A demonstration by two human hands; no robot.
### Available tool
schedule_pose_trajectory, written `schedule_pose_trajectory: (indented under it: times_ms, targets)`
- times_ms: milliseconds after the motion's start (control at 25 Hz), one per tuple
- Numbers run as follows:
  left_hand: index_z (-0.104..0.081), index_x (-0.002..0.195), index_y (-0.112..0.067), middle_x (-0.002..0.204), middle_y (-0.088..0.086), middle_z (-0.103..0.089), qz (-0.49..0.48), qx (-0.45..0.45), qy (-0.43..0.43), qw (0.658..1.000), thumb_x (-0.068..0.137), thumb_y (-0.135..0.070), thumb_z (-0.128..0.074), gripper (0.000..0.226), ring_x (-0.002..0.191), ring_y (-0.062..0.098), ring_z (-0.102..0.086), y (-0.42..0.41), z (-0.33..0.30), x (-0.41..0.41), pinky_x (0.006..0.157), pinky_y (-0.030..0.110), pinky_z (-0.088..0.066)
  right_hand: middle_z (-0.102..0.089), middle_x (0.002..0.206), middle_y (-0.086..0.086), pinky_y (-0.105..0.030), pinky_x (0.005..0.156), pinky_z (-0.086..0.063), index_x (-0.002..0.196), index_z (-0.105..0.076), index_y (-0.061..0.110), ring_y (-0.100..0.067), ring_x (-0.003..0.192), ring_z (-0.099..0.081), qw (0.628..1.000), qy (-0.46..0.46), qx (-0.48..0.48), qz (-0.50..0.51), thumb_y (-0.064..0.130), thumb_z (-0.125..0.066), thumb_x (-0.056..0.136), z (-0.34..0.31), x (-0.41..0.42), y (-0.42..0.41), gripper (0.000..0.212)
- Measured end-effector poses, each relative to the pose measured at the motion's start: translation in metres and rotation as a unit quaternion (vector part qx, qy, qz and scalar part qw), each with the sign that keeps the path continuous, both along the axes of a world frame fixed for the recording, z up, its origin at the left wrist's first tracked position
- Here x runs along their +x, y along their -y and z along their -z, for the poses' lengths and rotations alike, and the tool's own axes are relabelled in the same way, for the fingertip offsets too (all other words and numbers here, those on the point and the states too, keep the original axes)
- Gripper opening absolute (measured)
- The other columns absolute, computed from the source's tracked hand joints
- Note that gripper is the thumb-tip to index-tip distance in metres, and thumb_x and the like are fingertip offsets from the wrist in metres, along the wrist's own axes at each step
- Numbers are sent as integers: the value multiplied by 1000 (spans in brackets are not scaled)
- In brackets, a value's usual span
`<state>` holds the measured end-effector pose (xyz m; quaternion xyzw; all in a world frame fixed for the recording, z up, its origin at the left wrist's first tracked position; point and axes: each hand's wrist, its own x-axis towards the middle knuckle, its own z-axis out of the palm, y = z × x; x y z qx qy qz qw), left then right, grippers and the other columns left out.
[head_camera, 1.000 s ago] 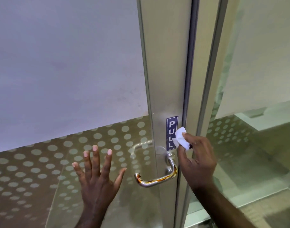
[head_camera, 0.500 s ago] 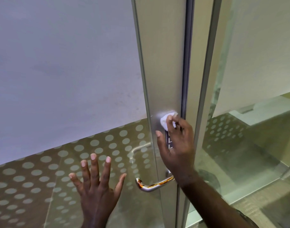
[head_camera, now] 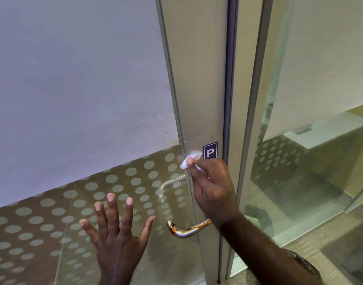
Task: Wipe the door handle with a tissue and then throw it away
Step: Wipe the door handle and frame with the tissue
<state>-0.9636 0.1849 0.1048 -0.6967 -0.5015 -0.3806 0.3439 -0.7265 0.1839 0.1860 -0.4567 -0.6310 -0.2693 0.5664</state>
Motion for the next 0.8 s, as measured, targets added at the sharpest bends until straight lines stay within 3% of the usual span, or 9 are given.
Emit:
schedule_pose_trajectory:
  times_ms: [160, 280, 400, 560, 800]
  targets:
    - [-12, 158, -25, 167, 7, -9, -4, 2, -7, 1000, 82, -66, -58, 98, 154, 29, -7, 0, -2, 1, 120, 61, -4, -58, 96, -11, -38, 68, -53, 119, -65, 0, -29, 81, -59, 995, -93, 9, 21, -4, -69, 86, 0, 12, -1, 34]
    - [-13, 158, -25, 167, 7, -9, -5, 1, -9, 1000, 82, -66, -59, 98, 153, 29, -7, 0, -1, 0, 120, 61, -3, -49, 113, -10, -35, 84, -53, 129, -56, 0, -29, 99, -57, 989, -144, 21, 32, 5, -60, 95, -18, 3, -12, 34]
    - [-14, 158, -24, 167, 8, -12, -7, 8, -10, 1000, 83, -67, -59, 97, 153, 30, -8, -2, 0, -1, 121, 59, -2, -40, 124, -10, -27, 98, -43, 139, -45, 4, -24, 114, -46, 988, -146, -23, 33, 18, -50, 101, -16, -14, -13, 40]
    - [-14, 158, -22, 166, 10, -13, -10, 12, -17, 1000, 82, -68, -61, 101, 153, 30, -7, -5, 3, -4, 121, 59, 1, -38, 121, -10, -38, 83, -53, 139, -47, 6, -26, 107, -45, 990, -70, -81, 89, 18, -48, 99, 4, -10, -1, 42]
    - [-14, 158, -21, 166, 11, -14, -14, 12, -20, 1000, 80, -69, -62, 103, 154, 30, -6, -7, 4, -5, 121, 58, 3, -36, 115, -9, -29, 81, -45, 143, -40, 1, -30, 96, -50, 979, -175, -68, 76, 17, -38, 102, -17, -5, -15, 44]
